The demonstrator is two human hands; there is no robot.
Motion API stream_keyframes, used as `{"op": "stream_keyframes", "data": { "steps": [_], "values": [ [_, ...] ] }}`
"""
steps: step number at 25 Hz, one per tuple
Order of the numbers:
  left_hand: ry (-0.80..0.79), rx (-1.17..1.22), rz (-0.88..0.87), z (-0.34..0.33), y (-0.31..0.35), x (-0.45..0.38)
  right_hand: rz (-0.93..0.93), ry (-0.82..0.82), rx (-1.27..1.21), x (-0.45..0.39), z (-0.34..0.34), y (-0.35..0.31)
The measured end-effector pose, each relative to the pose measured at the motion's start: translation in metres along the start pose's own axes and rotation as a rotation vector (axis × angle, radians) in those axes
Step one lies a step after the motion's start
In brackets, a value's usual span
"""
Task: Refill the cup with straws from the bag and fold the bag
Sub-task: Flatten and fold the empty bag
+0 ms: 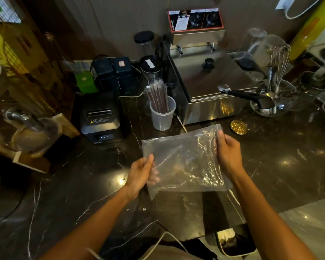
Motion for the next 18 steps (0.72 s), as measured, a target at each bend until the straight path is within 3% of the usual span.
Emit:
{"op": "stream_keyframes", "data": {
  "steps": [3,5,7,12,16,18],
  "values": [
    [0.166,-0.032,-0.044,0.007,-0.002,0.003,-0.007,0.013,0.023,0.003,0.0,0.007],
    [0.152,0.046,0.004,0.002,-0.007,0.004,-0.016,0.031,0.005,0.004,0.002,0.012],
    [0.158,-0.032,0.023,-0.001,-0.015,0.008,-0.016,0.052,0.009,0.003,0.004,0.016],
    [0.243,-0.128,-0.148,0.01,-0.003,0.009,0.076,0.147,0.157,0.008,0.013,0.009],
    [0.191,-0.086,0.007,0.002,-0.01,0.002,0.087,0.174,0.028,0.007,0.012,0.007],
    [0.207,-0.105,-0.045,0.003,-0.009,0.003,0.038,0.127,0.015,0.006,0.009,0.012]
  ]
}}
Point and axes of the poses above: each hand's wrist, its own x-axis away from the middle knuckle, its own z-axis out of the back of the hand, y = z × x, the point moved 8 cm from there along -x, towards the middle knuckle
